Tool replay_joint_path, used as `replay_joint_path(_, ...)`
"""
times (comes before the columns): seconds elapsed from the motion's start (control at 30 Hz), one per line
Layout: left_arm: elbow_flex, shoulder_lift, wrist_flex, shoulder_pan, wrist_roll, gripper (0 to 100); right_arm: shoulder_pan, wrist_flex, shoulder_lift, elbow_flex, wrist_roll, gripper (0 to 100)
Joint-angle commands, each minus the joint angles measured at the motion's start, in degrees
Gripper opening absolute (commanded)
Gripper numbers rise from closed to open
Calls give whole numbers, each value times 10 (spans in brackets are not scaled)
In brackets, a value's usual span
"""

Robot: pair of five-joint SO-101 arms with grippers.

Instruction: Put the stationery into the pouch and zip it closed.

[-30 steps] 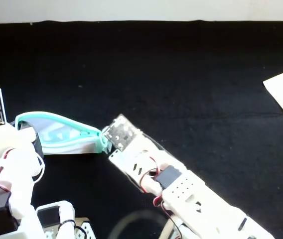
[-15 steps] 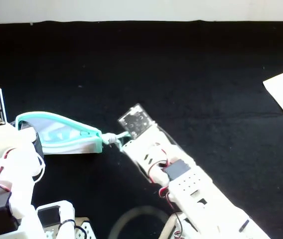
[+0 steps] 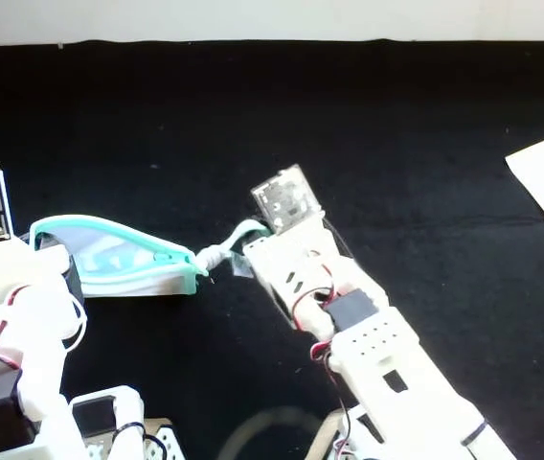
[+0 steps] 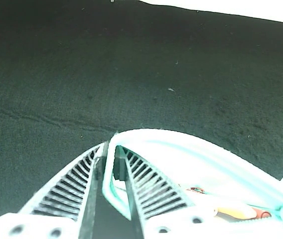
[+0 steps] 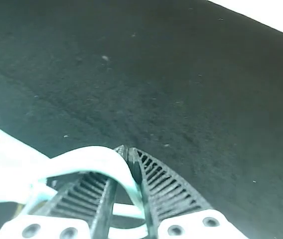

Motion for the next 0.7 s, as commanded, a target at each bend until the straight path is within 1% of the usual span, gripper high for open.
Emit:
replay_joint_path(0.0, 13, 7, 3, 11, 5, 7, -14, 2, -8, -28, -5, 62)
replay_joint_path(0.1, 13, 7, 3, 11, 5, 7, -15, 5, -6, -27, -5, 148)
replay_joint_path(0.13, 13, 7, 3, 11, 5, 7, -15, 5, 0, -27, -5, 162)
replay_joint_path(0.27, 13, 7, 3, 9, 5, 7, -48, 3, 34, -13, -4, 163)
replay_joint_path(0.33, 13, 7, 4, 8, 5, 7, -76, 3, 44, 4, 33, 163)
replay_joint_path(0.47, 12, 7, 11, 8, 5, 7, -107, 3, 49, 35, 141, 163)
replay_joint_path(0.67, 12, 7, 11, 7, 5, 7, -116, 2, 51, 35, 183, 163)
